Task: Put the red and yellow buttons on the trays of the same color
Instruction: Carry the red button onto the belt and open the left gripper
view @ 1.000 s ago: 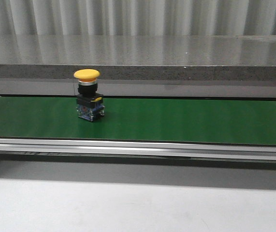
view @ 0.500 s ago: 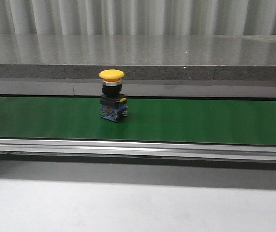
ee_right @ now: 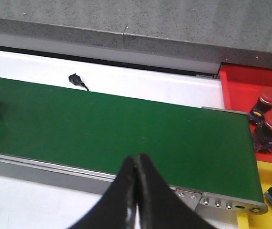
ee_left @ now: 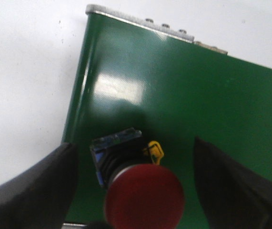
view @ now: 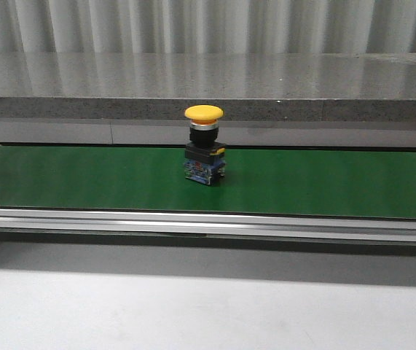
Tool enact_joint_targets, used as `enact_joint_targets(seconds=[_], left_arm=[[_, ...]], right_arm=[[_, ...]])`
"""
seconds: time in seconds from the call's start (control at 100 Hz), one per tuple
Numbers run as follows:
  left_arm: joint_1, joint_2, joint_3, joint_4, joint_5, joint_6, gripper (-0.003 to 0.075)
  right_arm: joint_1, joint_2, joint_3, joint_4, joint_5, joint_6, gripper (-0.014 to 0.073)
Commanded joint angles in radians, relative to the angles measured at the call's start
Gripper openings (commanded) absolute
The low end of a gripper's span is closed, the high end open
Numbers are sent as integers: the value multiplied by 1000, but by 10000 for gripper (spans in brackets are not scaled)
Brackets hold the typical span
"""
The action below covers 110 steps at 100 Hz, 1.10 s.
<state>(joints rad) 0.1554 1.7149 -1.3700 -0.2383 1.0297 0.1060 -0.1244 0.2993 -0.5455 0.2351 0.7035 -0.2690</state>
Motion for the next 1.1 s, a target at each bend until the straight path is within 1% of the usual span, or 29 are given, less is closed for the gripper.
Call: enact_joint_targets(seconds=[0.0, 0.08, 0.12, 0.13, 0.14, 0.17, 0.21, 0.26, 0.28, 0.29, 0.32, 0.33, 0.35, 0.36, 0.37, 0.6, 0.7, 0.77, 0.92, 0.97, 1.02, 1.04, 1.06, 1.09], left_arm=[[-15, -73, -21, -30, -87, 38, 515], [-33, -111, -21, -28, -131, 58, 478], [-48, -136, -12, -19, -163, 72, 436], [-48, -141, -10, -19, -168, 72, 436], [-54, -151, -5, -17, -181, 79, 412], [-64, -171, 4, -15, -199, 94, 383], [-81, -205, 32, -2, -238, 110, 298], [-103, -240, 64, 12, -274, 110, 211], [-113, -265, 88, 23, -298, 110, 149], [-116, -272, 88, 23, -304, 110, 149], [-134, -305, 122, 35, -339, 110, 73], [-137, -305, 129, 36, -339, 110, 58], [-147, -333, 160, 45, -370, 110, 0], [-150, -340, 160, 45, -378, 110, 0], [-157, -354, 183, 53, -393, 110, -24], [-265, -584, 418, 118, -602, 110, -20], [-295, -679, 519, 122, -669, 110, -20], [-310, -743, 576, 122, -691, 110, -20], [-312, -852, 666, 122, -691, 110, -20], [-312, -886, 688, 117, -691, 110, -20], [-312, -916, 706, 111, -691, 110, -20], [-312, -925, 712, 108, -691, 110, -20], [-312, -936, 718, 108, -691, 110, -20], [-312, -953, 725, 108, -691, 110, -20]], right_arm=[[-1, 7, -24, 14, -64, -8, -65], [-1, 7, -23, 14, -64, -8, -65], [-1, 7, -23, 14, -64, -8, -65], [-1, 7, -23, 14, -64, -8, -65], [-1, 7, -23, 14, -64, -8, -65], [-1, 7, -23, 14, -64, -8, -65], [-1, 7, -23, 14, -65, -8, -65], [-1, 7, -23, 14, -65, -8, -65], [-1, 7, -23, 14, -65, -8, -65], [-1, 7, -23, 14, -65, -8, -65], [-1, 7, -23, 14, -65, -8, -65], [-1, 7, -23, 14, -64, -8, -65], [-1, 7, -23, 14, -63, -8, -65], [-1, 7, -23, 14, -63, -8, -65], [-1, 7, -23, 14, -63, -8, -65], [-1, 9, -23, 15, -68, -7, -65], [-1, 25, -25, 15, -42, 29, -65], [-1, 50, -28, 15, -24, 45, -65], [-1, 155, -65, 15, 18, 52, -53], [-1, 198, -96, 15, 32, 52, -20], [0, 246, -132, 25, 46, 52, 41], [0, 267, -148, 29, 51, 52, 77], [0, 295, -170, 38, 58, 52, 134], [0, 318, -186, 46, 63, 52, 183]])
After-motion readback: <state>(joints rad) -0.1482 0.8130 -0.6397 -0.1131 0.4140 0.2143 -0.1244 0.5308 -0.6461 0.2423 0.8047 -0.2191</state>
